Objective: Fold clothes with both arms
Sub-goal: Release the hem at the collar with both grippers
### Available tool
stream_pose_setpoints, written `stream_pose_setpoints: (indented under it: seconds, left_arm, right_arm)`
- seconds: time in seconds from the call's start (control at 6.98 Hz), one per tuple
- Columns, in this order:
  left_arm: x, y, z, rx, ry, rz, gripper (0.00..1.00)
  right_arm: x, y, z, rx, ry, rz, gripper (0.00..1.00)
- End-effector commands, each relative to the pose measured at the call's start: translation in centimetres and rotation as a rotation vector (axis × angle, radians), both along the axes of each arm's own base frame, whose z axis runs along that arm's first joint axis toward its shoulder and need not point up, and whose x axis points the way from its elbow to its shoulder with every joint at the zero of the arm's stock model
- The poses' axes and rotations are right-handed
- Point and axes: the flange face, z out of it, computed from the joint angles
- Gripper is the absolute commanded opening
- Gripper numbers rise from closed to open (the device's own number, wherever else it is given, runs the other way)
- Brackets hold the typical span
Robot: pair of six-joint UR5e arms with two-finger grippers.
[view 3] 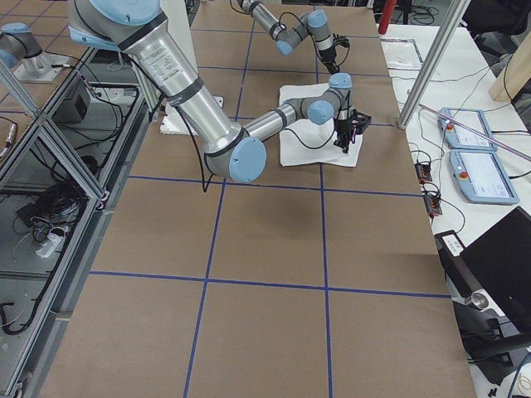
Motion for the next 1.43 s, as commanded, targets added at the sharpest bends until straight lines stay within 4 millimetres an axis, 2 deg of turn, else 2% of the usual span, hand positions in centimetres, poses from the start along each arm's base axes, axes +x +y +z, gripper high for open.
stream_pose_setpoints:
  seconds: [0.0,0.29,0.43,0.57,0.72,0.86,1.0,1.15,1.29]
  left_arm:
    - [-0.1,0.0,0.7,0.000,-0.006,0.001,0.00]
    - [-0.3,0.1,1.0,-0.002,-0.008,0.002,0.00]
    - [-1.1,0.7,1.9,0.001,-0.007,0.001,0.03]
    - [-1.1,1.0,1.9,0.009,0.003,0.003,0.20]
    - [-1.2,1.0,2.4,0.007,-0.001,0.002,0.33]
    - [-1.2,1.0,2.2,0.010,0.000,0.003,0.46]
    - [-1.5,0.9,2.4,0.009,-0.003,-0.001,0.48]
    - [-1.6,1.0,2.6,0.007,-0.001,0.000,0.48]
    - [-1.8,1.1,2.0,0.015,0.006,0.000,0.48]
  right_arm:
    - [-0.1,-0.8,-0.2,0.005,-0.004,0.006,0.00]
    - [-0.5,-1.1,-0.3,0.000,-0.002,0.004,0.00]
    - [-0.6,-1.1,-0.6,0.000,-0.005,0.007,0.00]
    - [-0.6,-1.1,-0.3,-0.003,-0.002,0.007,0.03]
    - [-0.7,-1.2,-0.2,-0.004,-0.002,0.005,0.37]
    - [-0.6,-1.2,-0.2,-0.008,-0.004,0.007,0.59]
    - [0.1,-1.4,-0.5,-0.024,-0.031,-0.003,0.62]
    - [1.8,-1.5,-2.1,-0.038,-0.094,-0.018,0.66]
    - [3.5,1.3,-2.1,-0.056,-0.161,-0.033,0.73]
